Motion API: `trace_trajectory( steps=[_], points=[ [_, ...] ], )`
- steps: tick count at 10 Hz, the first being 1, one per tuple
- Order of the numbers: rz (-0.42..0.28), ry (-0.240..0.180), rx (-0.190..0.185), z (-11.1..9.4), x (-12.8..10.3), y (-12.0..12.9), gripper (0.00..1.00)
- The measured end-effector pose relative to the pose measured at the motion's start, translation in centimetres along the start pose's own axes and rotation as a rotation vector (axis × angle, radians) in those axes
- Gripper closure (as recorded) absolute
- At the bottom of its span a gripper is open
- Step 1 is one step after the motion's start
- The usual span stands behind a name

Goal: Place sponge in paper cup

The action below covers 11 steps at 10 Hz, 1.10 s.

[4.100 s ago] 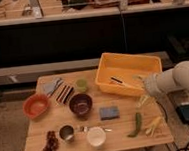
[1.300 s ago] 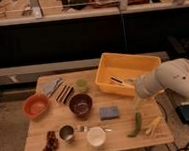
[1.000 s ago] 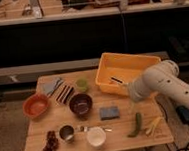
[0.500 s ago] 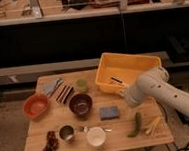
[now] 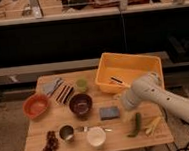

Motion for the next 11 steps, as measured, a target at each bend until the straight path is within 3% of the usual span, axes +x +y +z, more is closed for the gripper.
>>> trace_trajectory(
  steps=[4, 11],
  points=[
    [0.005, 0.010, 0.018, 0.7, 0.1, 0.5, 0.20],
    [0.010, 0.041, 0.098, 7.9, 0.2, 3.5, 0.20]
  ],
)
